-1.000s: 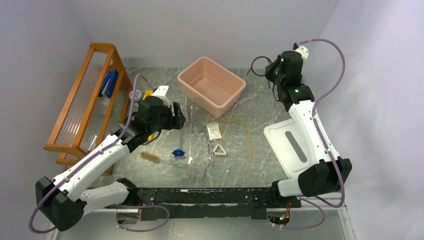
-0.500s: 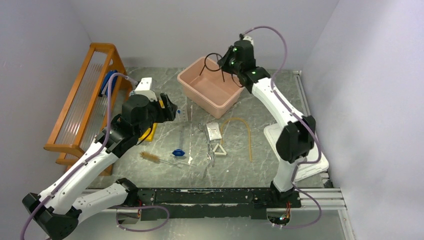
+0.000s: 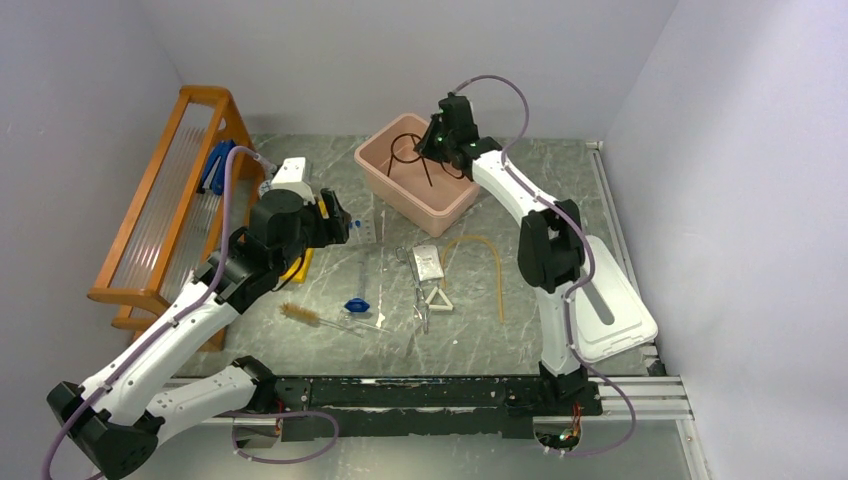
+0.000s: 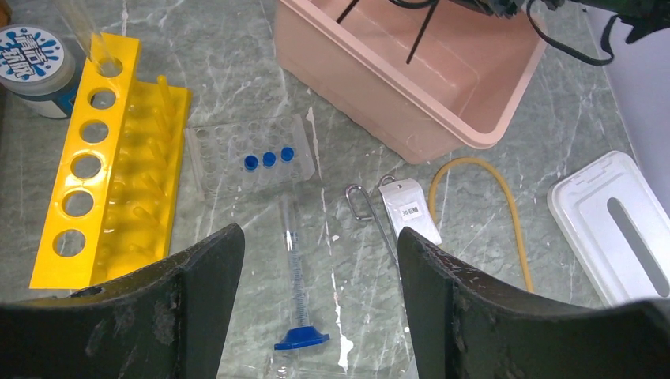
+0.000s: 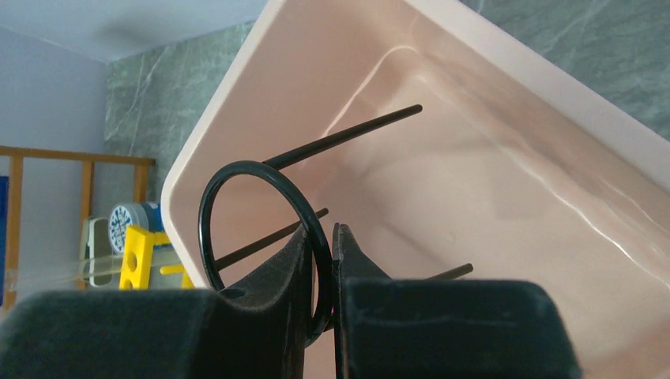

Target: Organize the chemistry lab equipment

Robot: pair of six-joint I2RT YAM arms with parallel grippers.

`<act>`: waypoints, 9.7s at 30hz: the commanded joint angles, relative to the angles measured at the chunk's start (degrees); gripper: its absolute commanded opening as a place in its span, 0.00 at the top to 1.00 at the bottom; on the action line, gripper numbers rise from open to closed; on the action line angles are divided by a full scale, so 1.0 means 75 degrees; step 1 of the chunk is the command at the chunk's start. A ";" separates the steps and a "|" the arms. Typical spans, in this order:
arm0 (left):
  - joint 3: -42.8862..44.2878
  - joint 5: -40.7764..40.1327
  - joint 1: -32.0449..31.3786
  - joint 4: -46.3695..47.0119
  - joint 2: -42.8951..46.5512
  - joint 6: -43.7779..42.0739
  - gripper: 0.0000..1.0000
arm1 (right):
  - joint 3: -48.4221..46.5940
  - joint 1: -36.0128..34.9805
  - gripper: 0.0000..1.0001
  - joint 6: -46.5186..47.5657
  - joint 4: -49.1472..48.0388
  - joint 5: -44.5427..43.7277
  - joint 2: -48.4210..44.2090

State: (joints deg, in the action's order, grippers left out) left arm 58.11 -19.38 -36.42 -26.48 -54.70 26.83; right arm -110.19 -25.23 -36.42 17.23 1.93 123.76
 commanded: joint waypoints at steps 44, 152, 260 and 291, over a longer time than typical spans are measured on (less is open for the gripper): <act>-0.0189 0.0068 0.0064 -0.0338 0.0060 0.0308 0.26 | 0.0843 0.0067 0.32 0.1283 -0.0749 -0.0553 -0.0862; -0.1901 0.4608 -0.0334 0.5666 -0.0266 0.3916 0.95 | 0.8455 -0.2061 0.67 -0.1590 -0.6483 0.3863 -0.6563; -0.1699 0.2220 -0.0283 0.0746 0.0279 0.0859 0.08 | 0.5165 -0.0500 0.41 0.1234 0.1670 -0.1247 -0.6517; -0.1959 0.2131 -0.0278 0.1070 0.0335 0.1005 0.13 | 1.0032 -0.2713 0.53 -0.7837 0.0319 -0.2073 -0.6749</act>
State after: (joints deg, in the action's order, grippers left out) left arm 43.22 -2.44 -38.46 -19.11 -52.86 34.33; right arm -34.85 -42.89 -85.58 21.43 -11.29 71.05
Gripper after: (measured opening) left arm 0.872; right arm 0.483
